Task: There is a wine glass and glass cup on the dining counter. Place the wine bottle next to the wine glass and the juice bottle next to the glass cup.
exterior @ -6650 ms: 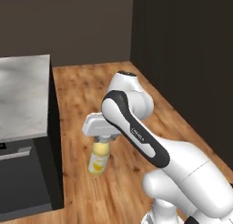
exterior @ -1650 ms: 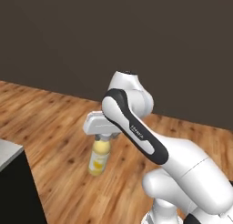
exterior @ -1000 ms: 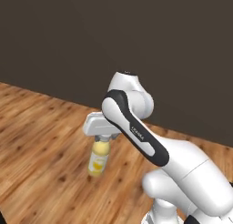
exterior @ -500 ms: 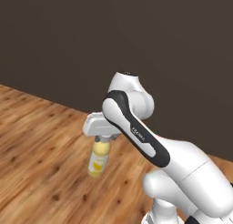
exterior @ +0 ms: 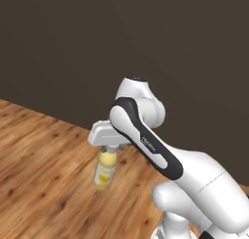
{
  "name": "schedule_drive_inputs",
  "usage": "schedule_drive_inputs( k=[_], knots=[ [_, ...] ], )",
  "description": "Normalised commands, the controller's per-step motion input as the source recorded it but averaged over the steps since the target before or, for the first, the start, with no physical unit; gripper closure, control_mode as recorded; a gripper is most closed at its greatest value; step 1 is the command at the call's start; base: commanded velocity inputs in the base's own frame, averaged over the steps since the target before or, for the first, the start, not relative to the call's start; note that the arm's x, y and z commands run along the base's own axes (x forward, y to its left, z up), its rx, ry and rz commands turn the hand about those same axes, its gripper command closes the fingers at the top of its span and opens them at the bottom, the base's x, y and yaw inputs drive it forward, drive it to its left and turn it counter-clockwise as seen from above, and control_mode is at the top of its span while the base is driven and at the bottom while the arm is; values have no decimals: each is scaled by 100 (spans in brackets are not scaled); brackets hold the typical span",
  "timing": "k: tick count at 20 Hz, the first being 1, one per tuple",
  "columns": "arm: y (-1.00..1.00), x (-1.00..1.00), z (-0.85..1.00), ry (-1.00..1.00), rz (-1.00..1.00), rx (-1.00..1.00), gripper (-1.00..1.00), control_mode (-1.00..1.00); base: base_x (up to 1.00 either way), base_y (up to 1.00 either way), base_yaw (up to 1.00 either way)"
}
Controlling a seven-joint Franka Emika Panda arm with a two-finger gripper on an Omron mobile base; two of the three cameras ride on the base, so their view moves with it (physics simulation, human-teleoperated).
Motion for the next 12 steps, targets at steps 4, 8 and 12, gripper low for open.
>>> schedule_drive_inputs(
  k=[4, 8, 12],
  knots=[
    [0, 0, 0, 0, 0, 0, 100, 100, 92, 31, -11],
    [0, 0, 0, 0, 0, 0, 100, 100, 85, 48, 0],
    [0, 0, 0, 0, 0, 0, 100, 100, 81, 53, -2]
  ],
)
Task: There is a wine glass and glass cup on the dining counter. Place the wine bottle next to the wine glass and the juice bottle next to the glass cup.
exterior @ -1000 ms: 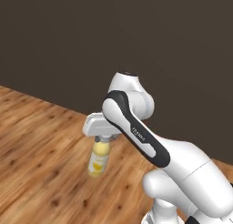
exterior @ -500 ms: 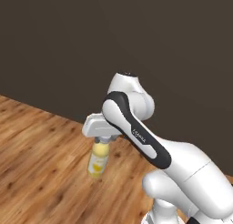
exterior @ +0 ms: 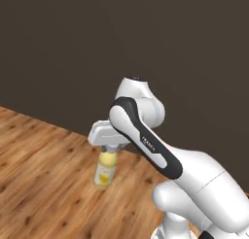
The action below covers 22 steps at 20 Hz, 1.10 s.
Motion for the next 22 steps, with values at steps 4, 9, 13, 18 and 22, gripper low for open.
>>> schedule_drive_inputs(
  k=[4, 9, 13, 18, 22],
  knots=[
    [0, 0, 0, 0, 0, 0, 100, 100, 79, 54, -5],
    [0, 0, 0, 0, 0, 0, 100, 100, 66, 58, 4],
    [0, 0, 0, 0, 0, 0, 100, 100, 17, 33, 59],
    [0, 0, 0, 0, 0, 0, 100, 100, 9, 20, 76],
    [0, 0, 0, 0, 0, 0, 100, 100, 18, 8, 81]
  ],
)
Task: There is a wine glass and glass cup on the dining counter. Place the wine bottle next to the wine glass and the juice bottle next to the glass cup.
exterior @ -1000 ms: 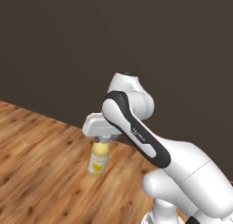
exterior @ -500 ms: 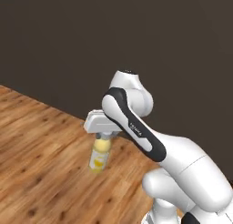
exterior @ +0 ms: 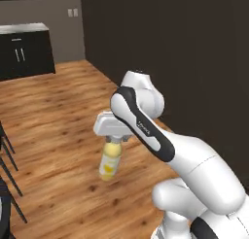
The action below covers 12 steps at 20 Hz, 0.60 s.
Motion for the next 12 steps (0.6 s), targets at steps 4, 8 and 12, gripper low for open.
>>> schedule_drive_inputs(
  k=[4, 8, 12],
  knots=[
    [0, 0, 0, 0, 0, 0, 100, 100, 29, 2, 80],
    [0, 0, 0, 0, 0, 0, 100, 100, 44, 0, 70],
    [0, 0, 0, 0, 0, 0, 100, 100, 60, -11, 57]
  ],
)
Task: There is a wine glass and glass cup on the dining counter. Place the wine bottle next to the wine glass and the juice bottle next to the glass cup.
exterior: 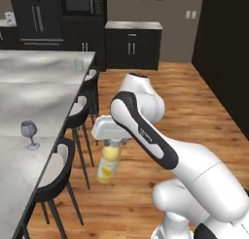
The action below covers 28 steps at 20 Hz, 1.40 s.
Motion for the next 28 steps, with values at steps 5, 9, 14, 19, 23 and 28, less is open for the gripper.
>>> schedule_drive_inputs(
  k=[5, 9, 14, 19, 23, 28],
  knots=[
    [0, 0, 0, 0, 0, 0, 100, 100, 65, -27, 36],
    [0, 0, 0, 0, 0, 0, 100, 100, 70, -30, 18],
    [0, 0, 0, 0, 0, 0, 100, 100, 71, -30, 19],
    [0, 0, 0, 0, 0, 0, 100, 100, 55, -22, 38],
    [0, 0, 0, 0, 0, 0, 100, 100, 47, -16, 47],
    [0, 0, 0, 0, 0, 0, 100, 100, 48, -13, 41]
  ],
)
